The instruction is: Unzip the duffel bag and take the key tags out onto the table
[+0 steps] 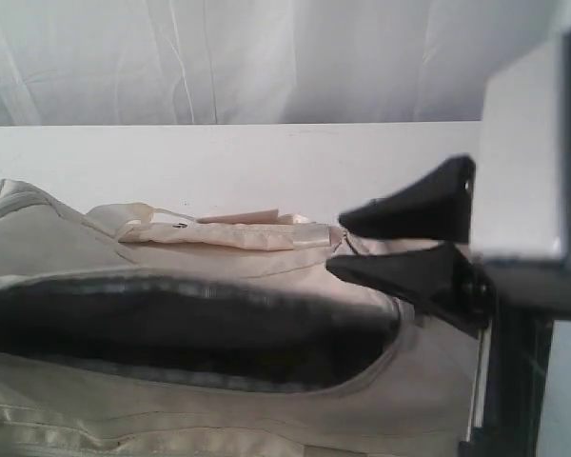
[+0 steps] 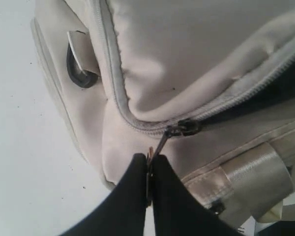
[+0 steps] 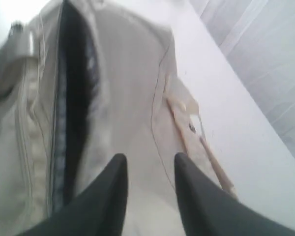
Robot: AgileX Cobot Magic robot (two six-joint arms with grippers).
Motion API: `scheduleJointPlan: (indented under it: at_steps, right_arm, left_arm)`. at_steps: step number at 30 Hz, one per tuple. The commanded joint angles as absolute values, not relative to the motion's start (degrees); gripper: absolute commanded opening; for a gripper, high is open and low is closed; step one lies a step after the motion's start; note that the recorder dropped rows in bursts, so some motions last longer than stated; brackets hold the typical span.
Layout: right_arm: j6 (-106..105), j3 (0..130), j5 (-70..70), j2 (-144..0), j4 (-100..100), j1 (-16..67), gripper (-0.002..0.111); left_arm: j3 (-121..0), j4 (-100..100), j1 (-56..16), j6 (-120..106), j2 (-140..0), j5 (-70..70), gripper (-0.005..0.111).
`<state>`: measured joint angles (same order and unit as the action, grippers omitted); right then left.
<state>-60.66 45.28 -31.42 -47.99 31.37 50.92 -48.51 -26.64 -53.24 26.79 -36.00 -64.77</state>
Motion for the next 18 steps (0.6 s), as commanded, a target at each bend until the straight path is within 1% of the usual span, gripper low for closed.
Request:
scheduleJointPlan:
  at_steps: [1,2,4,7,11,14,18]
  right_arm:
    - [-63.6,45.91,-29.84,-48.22,40.68,50.85,0.051]
    - [-64.35,45.91,-30.12,-48.8,41.81,50.85,0.057]
    - [-64.35,45.91,-30.12,-49.94,43.26,50.87,0.062]
    - [-65.84,45.91,-30.14,-52.73,45.94,52.34,0.062]
    - [-78.74,46.28,-28.29,-58.39,56.31,57.39,0.062]
    - [-83.79,47.69,-22.75,-63.52,60.57,61.74,0.062]
    - [-85.74,51.11,-15.45,-71.17,60.58,66.85,0.062]
  left_arm:
    - [-48.77,-28.82,-53.31,23.13,-35.33,-69.96,0.0]
    - [-48.77,-28.72,-53.31,21.97,-35.33,-69.96,0.0]
    - [-48.77,-28.72,-53.31,19.96,-35.33,-69.96,0.0]
    - [-48.77,-28.72,-53.31,17.76,-35.33,-69.96,0.0]
    - [-48.77,-28.72,-53.31,13.95,-35.33,-69.96,0.0]
    - [-48.77,-28.97,-53.31,10.96,-35.33,-69.96,0.0]
    - [-48.77,-29.15,-53.31,6.39,-35.33,-69.96,0.0]
